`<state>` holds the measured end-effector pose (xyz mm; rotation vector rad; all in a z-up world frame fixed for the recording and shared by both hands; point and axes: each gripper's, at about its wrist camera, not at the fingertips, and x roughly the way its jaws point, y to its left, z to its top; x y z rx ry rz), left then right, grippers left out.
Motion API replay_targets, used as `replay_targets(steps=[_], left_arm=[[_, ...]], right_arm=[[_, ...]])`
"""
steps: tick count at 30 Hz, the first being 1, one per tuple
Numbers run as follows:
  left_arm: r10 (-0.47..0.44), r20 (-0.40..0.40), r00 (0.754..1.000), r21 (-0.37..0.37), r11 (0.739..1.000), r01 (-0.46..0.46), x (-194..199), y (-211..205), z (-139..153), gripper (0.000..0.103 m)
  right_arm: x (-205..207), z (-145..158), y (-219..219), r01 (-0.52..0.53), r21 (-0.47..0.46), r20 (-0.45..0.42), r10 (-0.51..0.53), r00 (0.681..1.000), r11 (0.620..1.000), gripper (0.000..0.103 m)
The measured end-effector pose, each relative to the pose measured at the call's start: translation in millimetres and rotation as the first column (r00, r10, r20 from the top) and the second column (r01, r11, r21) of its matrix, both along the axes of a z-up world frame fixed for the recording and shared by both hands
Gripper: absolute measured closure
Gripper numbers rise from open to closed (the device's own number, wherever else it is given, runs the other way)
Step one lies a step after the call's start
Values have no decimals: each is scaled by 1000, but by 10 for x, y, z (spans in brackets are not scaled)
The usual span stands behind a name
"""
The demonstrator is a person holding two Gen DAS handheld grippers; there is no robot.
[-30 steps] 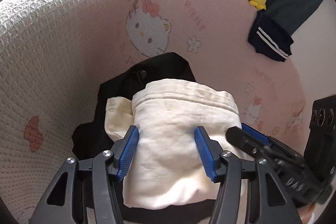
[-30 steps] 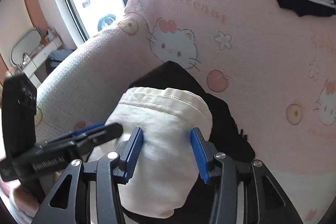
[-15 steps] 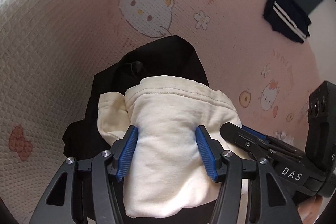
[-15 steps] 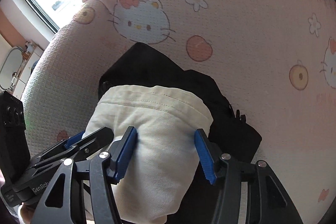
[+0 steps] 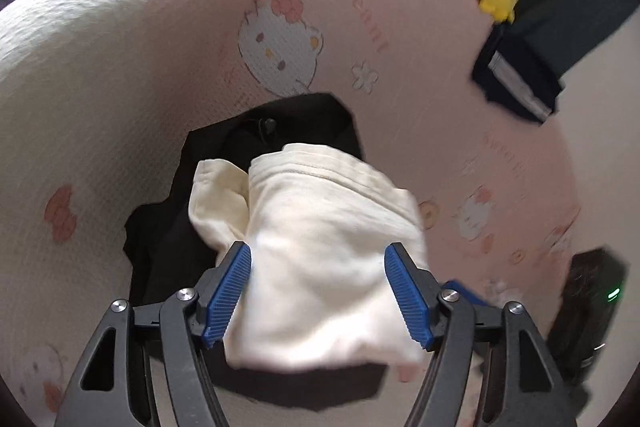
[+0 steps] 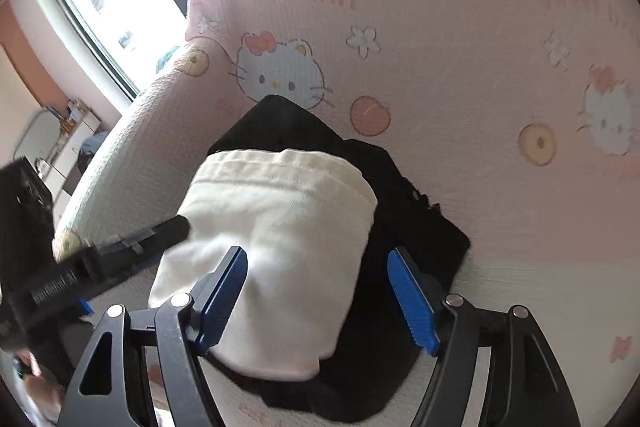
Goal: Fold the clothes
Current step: 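Lower the cream bundle onto the black garment with both grippers, then open both grippers and withdraw them from the stacked clothes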
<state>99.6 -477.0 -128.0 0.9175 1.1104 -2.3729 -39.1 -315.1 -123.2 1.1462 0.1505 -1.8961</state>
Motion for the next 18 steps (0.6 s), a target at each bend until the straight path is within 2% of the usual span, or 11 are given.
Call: replay_targets(steps=[3, 6, 7, 9, 11, 13, 15, 18], left_arm=[[-19, -25, 999, 2, 1000, 19, 130, 47, 54, 35], [-48, 124, 991, -143, 988, 66, 57, 138, 6, 35], [-46, 168, 985, -164, 984, 74, 26, 154, -38, 35], [-62, 196, 979, -168, 981, 96, -24, 175, -145, 35], [-88, 149, 985, -117, 987, 106, -46, 150, -263, 35], [-36, 167, 985, -72, 996, 48, -37, 74, -338, 35], [-6, 172, 985, -55, 998, 16, -11, 25, -362, 33], [-3, 174, 985, -57, 998, 13, 36, 36, -314, 33]], right_arm=[[118, -15, -5, 3, 80, -84, 4, 996, 997, 31], [98, -94, -43, 34, 120, -88, -24, 996, 992, 36], [70, -123, -57, 53, 136, -78, -43, 996, 989, 36], [32, -166, -96, 99, 194, -95, -82, 992, 976, 36], [30, -191, -132, 141, 249, -141, -108, 984, 958, 36], [48, -199, -119, 127, 213, -133, -100, 986, 969, 40], [46, -197, -85, 87, 160, -81, -75, 994, 983, 40], [-10, -182, 15, 95, 70, 18, -96, 995, 993, 39]])
